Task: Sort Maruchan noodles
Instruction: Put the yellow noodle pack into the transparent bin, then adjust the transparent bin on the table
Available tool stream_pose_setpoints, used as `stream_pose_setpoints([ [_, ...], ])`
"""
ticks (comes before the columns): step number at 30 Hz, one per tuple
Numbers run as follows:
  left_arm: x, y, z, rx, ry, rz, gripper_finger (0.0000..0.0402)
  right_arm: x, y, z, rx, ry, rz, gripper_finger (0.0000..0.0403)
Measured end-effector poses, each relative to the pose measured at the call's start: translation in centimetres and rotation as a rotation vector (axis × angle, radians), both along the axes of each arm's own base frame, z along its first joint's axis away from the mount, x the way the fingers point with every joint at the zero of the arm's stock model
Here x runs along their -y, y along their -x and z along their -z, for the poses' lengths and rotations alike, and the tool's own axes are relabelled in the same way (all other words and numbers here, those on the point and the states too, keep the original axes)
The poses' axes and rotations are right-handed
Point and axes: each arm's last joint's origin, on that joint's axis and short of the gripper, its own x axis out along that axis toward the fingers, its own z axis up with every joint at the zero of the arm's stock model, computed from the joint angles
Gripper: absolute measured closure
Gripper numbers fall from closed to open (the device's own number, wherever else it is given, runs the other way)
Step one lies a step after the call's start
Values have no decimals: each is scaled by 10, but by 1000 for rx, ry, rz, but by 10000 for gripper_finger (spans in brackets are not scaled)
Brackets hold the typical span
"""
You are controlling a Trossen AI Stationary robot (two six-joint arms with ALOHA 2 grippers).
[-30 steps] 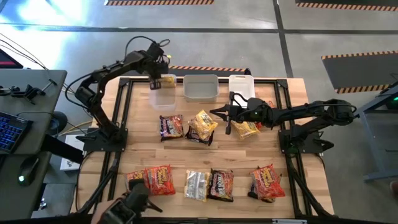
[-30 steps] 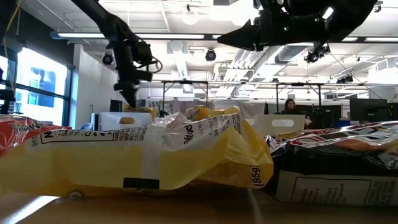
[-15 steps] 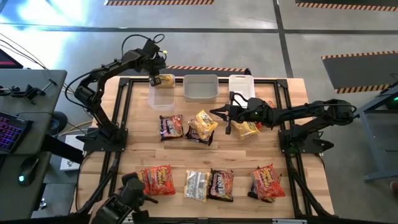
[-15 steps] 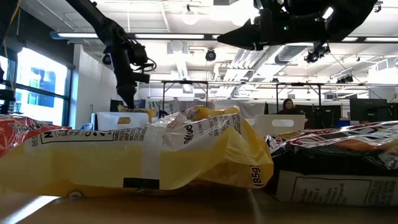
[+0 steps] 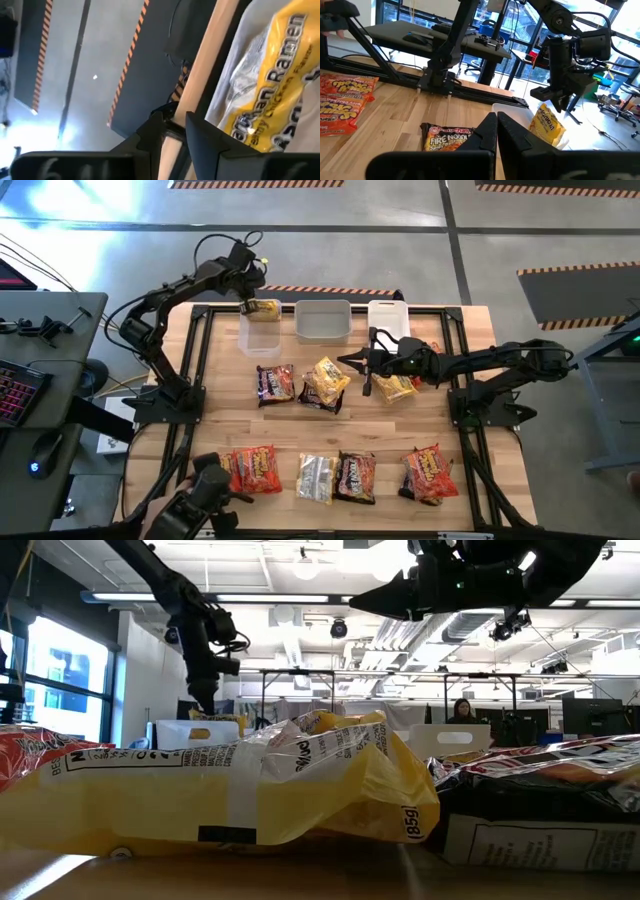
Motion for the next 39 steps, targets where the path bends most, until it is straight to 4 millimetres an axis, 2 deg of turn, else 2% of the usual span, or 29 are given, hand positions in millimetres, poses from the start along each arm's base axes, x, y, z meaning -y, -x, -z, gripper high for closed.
stream_pose_setpoints([
  [4,2,-2,-24,8,-6,38,336,0,0,0,0,0,0,403],
  [7,10,-1,-33,92,125,56,359,0,0,0,0,1,0,403],
  [11,21,-2,-23,172,306,90,395,0,0,0,-1,8,0,403],
  [17,24,-5,9,131,392,43,400,0,0,0,0,7,0,403],
  [22,19,-5,21,68,299,-22,401,0,0,0,0,5,0,403],
  [28,16,-6,19,86,254,-39,401,0,0,0,-1,4,-11,403],
  [33,16,-6,10,145,219,-59,401,0,0,2,-24,2,-12,403],
  [39,21,-12,-14,312,147,-32,401,3,-1,5,-38,29,43,403],
])
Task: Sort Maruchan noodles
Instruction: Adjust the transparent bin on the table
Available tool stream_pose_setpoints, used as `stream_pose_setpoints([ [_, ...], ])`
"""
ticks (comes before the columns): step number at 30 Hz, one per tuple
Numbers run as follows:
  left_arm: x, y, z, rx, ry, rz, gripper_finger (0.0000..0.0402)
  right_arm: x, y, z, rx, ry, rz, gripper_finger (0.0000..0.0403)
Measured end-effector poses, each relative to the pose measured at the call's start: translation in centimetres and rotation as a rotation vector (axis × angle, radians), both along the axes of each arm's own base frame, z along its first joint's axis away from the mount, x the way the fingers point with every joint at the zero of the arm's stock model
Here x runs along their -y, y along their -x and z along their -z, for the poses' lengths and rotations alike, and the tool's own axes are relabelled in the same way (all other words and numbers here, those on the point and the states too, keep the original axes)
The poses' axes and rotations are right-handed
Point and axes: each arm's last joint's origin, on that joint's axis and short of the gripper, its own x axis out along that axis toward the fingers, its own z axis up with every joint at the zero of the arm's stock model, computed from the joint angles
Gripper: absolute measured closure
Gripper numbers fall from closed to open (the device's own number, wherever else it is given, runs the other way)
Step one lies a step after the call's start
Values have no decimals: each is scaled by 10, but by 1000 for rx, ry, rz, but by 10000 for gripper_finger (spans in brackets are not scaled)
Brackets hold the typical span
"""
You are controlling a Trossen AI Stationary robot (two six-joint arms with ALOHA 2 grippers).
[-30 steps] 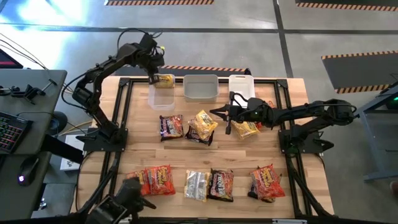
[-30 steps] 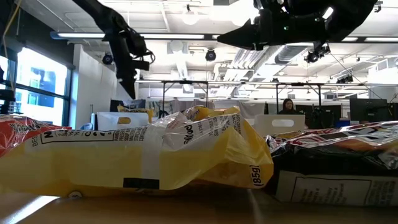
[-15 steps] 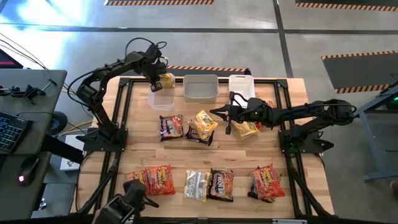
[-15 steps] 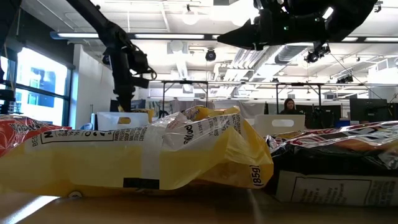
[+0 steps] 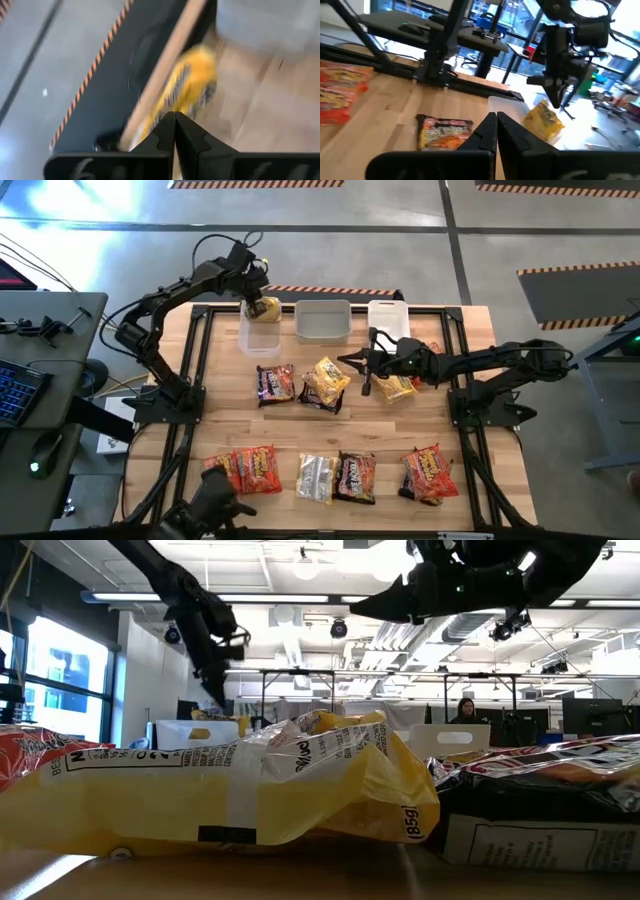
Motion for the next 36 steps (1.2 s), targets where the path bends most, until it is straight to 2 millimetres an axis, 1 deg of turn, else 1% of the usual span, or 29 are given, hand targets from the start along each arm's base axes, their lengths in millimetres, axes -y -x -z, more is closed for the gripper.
stream_pose_setpoints([
  [6,13,-17,-27,203,-68,45,401,19,-8,23,-51,-69,59,403],
  [8,17,-24,-32,266,-68,82,401,22,-12,28,-37,-78,31,403],
  [10,22,-33,-33,338,-74,131,401,24,-15,32,-14,-90,0,403],
  [12,29,-41,-27,411,-95,186,401,27,-17,36,-4,-91,-14,403],
  [16,44,-55,-9,571,-142,233,401,31,-21,46,-11,-111,-5,403],
  [19,59,-60,1,688,-203,271,401,30,-23,47,8,-106,-13,403],
  [22,78,-66,11,808,-250,313,401,31,-23,45,29,-89,-19,403],
  [27,105,-65,30,938,-322,390,401,36,-22,39,86,-67,-42,403],
  [32,123,-58,45,1013,-281,389,401,40,-20,35,129,-86,-83,403],
  [36,135,-54,57,1024,-257,407,401,34,-20,30,141,-76,-113,403],
])
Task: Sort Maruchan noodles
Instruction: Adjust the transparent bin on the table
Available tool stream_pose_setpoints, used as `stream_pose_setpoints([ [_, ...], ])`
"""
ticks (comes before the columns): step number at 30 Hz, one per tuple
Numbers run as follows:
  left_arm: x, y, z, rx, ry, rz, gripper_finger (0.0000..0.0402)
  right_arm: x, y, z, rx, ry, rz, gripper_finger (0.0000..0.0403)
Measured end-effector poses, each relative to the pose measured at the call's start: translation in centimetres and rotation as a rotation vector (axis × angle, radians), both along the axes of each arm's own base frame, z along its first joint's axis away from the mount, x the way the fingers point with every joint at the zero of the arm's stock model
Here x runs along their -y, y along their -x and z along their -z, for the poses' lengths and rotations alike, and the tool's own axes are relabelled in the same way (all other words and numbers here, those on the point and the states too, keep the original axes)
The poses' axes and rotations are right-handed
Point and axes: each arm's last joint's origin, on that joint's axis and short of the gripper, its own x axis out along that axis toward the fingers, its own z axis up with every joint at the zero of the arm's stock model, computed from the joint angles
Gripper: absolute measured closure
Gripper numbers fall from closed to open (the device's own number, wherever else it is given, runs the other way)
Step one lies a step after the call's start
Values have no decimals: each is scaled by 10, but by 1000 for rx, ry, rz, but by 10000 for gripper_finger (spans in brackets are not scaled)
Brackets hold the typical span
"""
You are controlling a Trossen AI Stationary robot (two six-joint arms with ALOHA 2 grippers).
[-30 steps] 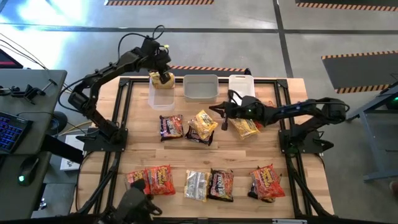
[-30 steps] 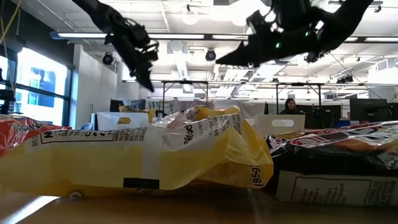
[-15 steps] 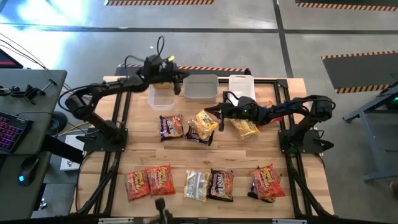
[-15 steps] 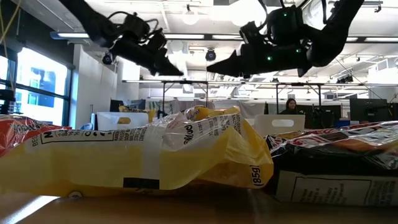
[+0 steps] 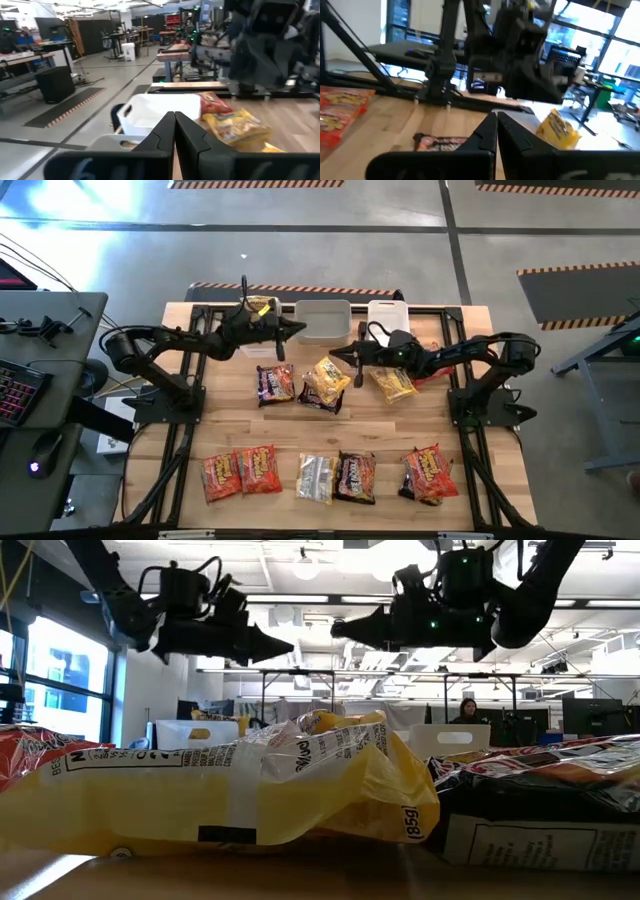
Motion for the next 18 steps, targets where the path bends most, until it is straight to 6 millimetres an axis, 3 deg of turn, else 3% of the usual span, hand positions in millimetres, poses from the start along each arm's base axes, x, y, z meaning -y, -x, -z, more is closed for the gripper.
stream_pose_setpoints([
  [5,12,0,9,-21,17,34,401,-7,3,-12,37,12,-11,403],
  [18,37,-4,15,-10,22,189,401,-43,4,-9,-139,-34,30,403],
])
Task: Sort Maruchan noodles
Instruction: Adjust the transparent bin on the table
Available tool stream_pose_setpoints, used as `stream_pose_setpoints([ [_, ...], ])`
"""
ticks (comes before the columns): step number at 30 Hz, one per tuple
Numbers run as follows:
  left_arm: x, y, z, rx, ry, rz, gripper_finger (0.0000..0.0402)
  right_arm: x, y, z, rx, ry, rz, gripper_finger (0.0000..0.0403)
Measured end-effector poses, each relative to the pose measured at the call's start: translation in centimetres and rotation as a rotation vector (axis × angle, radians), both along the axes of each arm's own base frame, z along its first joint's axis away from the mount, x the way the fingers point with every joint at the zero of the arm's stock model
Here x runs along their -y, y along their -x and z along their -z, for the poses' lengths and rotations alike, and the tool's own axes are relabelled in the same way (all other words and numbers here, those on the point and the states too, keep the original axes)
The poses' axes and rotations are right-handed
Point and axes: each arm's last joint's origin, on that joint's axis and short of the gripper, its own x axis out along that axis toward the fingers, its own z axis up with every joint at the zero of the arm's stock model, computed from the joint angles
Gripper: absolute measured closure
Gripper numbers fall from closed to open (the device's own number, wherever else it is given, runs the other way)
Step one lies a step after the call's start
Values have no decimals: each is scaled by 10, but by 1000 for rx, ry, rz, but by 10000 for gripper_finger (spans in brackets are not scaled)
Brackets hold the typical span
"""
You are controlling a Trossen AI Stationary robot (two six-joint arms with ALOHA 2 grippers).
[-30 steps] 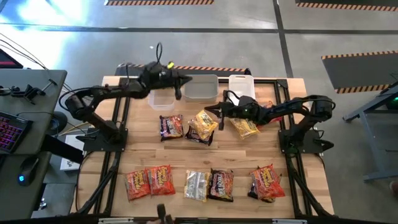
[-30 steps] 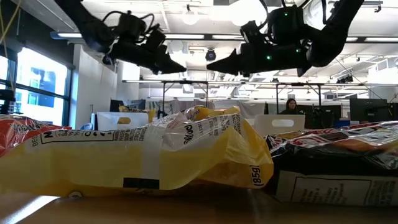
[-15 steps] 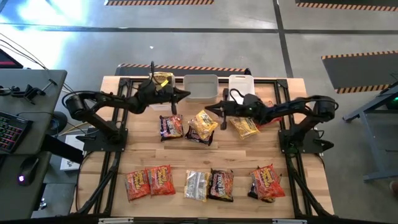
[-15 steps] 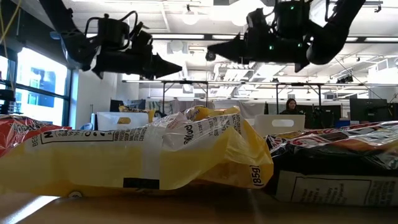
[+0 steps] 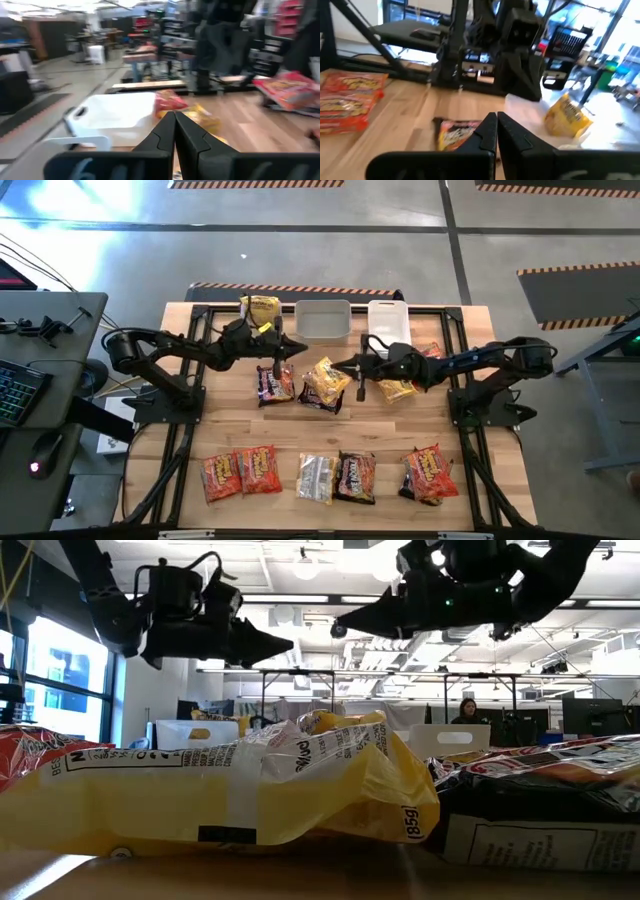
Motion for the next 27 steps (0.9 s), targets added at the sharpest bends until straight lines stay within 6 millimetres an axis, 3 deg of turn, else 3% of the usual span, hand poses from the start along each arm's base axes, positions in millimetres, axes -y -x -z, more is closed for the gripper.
stream_pose_setpoints([
  [7,14,-5,11,-109,69,95,401,-9,-4,13,-73,-54,37,403],
  [15,43,-14,23,-230,89,60,401,-32,-5,19,-94,-8,-17,403],
  [20,58,-19,22,-222,33,38,401,-36,20,44,42,-62,-36,403],
  [27,67,-21,18,-187,70,66,401,-38,68,55,220,-118,-62,403],
])
